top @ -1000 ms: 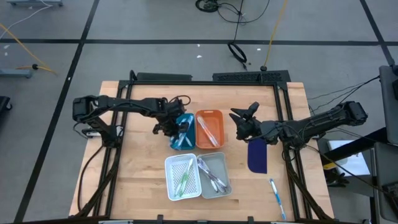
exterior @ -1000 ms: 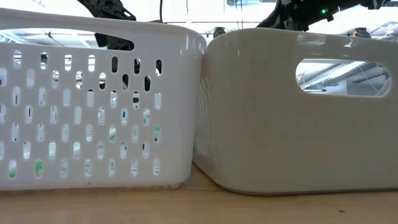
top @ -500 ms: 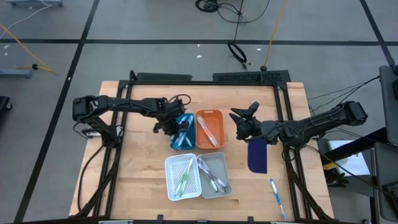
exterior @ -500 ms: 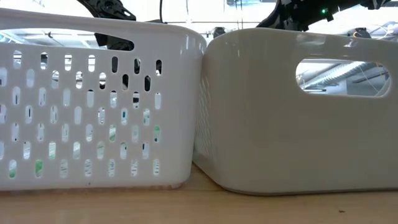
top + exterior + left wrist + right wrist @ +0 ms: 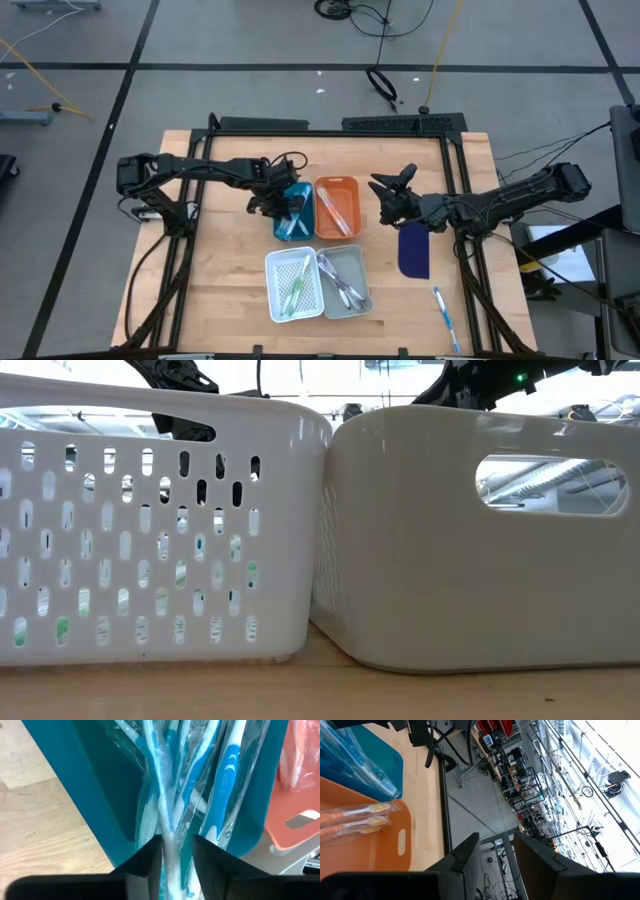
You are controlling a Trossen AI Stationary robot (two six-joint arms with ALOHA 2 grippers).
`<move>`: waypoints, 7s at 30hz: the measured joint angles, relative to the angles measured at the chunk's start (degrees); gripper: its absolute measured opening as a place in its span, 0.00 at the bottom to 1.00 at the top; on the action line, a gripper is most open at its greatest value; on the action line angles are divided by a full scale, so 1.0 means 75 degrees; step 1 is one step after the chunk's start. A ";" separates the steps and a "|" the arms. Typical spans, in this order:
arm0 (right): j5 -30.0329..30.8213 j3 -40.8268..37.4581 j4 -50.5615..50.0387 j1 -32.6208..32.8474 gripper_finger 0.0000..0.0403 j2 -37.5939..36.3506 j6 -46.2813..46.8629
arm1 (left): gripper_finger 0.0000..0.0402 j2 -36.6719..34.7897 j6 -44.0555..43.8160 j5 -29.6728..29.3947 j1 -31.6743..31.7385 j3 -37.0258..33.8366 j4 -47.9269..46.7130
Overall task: Pick & Place Toothbrushes
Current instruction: Put the blue toothbrush into the blue bin
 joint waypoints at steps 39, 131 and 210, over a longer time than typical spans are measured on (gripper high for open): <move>0.2302 0.0005 -0.0110 0.1214 0.28 0.0003 0.2239 | 0.14 -0.3391 0.3305 -0.4577 -0.1189 -0.0006 0.0695; -0.8338 0.2069 -0.8887 0.5553 0.00 0.0038 2.2667 | 0.02 -0.5272 0.5864 -0.5937 -0.2810 -0.1696 0.2978; -0.9295 -0.0753 -0.5610 0.4519 0.30 0.2463 2.3324 | 0.02 -0.5269 0.5925 -0.6013 -0.2810 -0.1693 0.2961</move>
